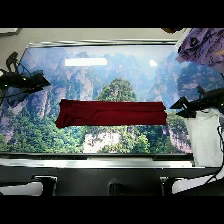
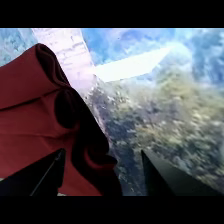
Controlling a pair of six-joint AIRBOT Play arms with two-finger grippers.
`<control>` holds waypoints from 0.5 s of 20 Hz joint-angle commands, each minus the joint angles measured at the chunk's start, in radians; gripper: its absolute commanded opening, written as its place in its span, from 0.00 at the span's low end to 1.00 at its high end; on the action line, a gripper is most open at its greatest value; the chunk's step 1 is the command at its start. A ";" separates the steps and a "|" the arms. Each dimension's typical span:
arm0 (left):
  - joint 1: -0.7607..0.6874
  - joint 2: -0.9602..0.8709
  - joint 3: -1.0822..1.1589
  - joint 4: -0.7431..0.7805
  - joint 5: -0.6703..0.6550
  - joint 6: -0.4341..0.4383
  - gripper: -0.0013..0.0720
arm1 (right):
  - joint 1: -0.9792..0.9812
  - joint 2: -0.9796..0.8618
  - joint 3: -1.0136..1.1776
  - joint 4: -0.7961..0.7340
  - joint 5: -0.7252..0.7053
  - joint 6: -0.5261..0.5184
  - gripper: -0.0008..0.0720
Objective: Fold the clothes and pants, and hang the long-sleeved shirts on hangers.
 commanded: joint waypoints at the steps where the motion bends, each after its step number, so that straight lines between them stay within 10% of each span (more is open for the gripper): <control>1: -0.013 0.022 0.004 0.032 -0.007 -0.025 0.76 | 0.029 -0.063 -0.009 0.067 -0.010 -0.060 0.77; 5: -0.033 0.022 0.004 0.032 -0.007 -0.026 0.76 | 0.137 -0.099 -0.009 0.065 0.000 -0.058 0.73; 8: -0.050 0.021 0.004 0.032 -0.008 -0.025 0.72 | 0.182 -0.086 -0.005 0.069 0.030 -0.057 0.13; 10: -0.077 0.016 0.004 0.030 -0.006 -0.025 0.16 | 0.179 -0.039 -0.005 0.051 0.041 -0.025 0.05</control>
